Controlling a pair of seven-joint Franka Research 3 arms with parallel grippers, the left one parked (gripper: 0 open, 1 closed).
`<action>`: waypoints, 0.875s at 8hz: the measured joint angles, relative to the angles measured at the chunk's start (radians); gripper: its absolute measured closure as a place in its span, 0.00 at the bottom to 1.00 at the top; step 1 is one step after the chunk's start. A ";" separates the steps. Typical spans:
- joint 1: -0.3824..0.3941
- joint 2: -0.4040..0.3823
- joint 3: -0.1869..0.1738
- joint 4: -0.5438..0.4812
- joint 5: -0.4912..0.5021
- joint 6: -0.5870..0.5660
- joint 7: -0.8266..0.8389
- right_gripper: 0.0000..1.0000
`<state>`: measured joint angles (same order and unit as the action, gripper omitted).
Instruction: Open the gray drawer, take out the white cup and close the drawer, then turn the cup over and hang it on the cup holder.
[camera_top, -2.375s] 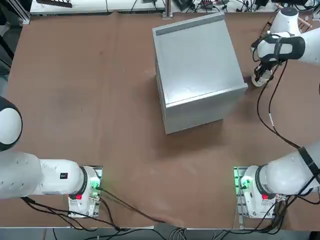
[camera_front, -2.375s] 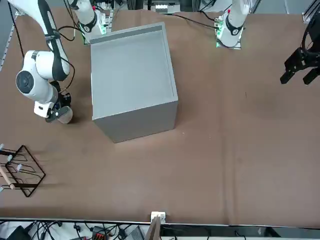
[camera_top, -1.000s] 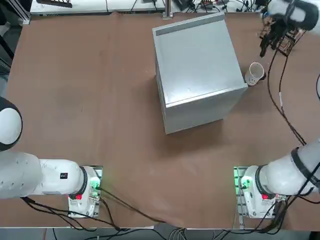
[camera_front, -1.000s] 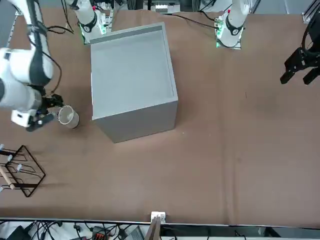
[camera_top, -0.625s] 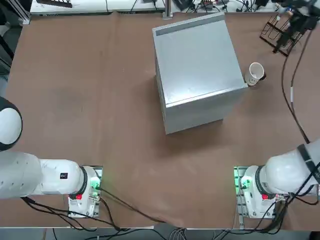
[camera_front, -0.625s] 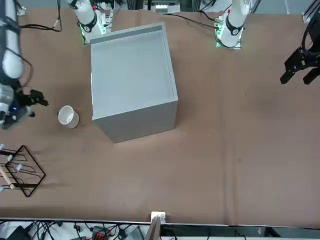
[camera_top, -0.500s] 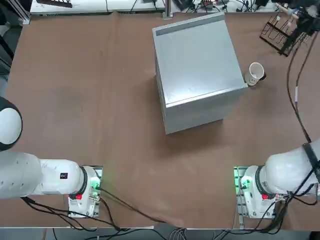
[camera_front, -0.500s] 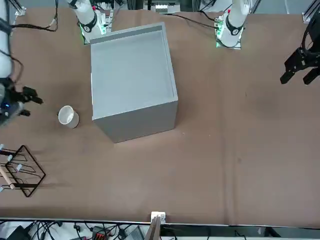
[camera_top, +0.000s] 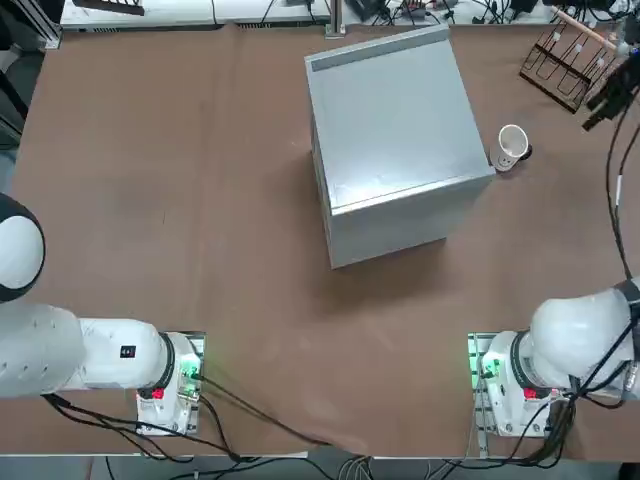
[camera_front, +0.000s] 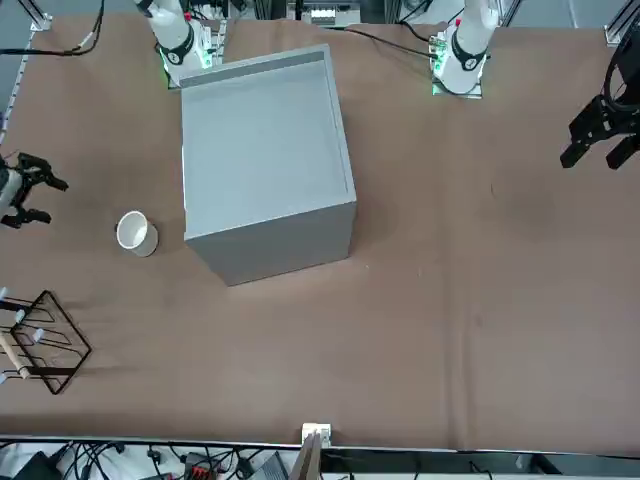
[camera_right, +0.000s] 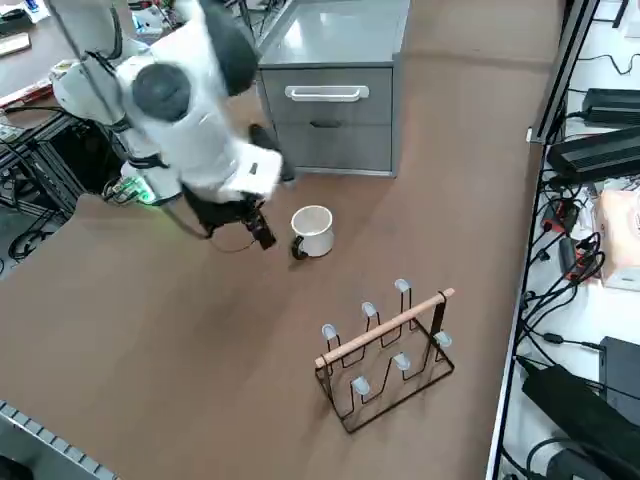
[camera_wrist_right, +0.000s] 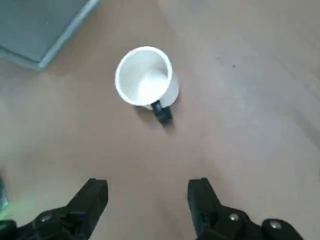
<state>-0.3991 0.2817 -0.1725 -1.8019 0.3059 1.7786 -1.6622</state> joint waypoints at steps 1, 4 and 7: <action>-0.047 0.005 0.000 -0.017 0.059 -0.015 -0.084 0.03; -0.142 0.028 0.001 -0.074 0.228 -0.028 -0.382 0.04; -0.198 0.058 0.002 -0.165 0.443 -0.053 -0.668 0.04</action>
<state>-0.5970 0.3401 -0.1709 -1.9672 0.7493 1.7260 -2.3307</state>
